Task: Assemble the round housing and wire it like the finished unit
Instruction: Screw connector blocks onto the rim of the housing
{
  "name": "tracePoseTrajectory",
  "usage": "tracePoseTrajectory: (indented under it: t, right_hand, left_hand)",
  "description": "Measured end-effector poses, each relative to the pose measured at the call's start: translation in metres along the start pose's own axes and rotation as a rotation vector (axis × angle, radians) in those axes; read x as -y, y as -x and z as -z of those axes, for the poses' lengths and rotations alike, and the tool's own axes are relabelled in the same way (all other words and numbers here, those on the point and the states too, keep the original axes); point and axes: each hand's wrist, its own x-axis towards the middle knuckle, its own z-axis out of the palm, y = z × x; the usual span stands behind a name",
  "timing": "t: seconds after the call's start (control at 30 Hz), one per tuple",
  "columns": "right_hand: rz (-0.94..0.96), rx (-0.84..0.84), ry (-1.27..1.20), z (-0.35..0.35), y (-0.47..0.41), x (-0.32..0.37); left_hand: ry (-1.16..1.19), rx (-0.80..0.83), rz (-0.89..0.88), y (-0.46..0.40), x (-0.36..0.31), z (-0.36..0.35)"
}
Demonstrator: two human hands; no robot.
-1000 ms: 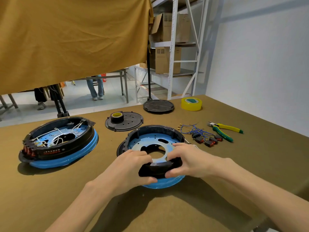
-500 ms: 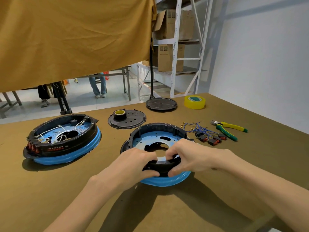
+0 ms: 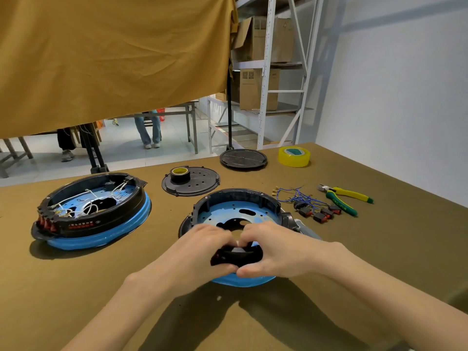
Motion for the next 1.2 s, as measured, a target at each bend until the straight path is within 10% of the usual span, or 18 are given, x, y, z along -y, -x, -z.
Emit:
tracePoseTrajectory:
  t: [0.37, 1.2]
  right_hand:
    - [-0.039, 0.025, -0.011, 0.002, -0.017, 0.006]
    - [0.048, -0.115, 0.093, -0.008, -0.023, 0.003]
  left_hand:
    - [0.599, -0.029, 0.356, 0.023, 0.059, -0.026]
    - [0.568, -0.136, 0.427, 0.019, 0.06, -0.04]
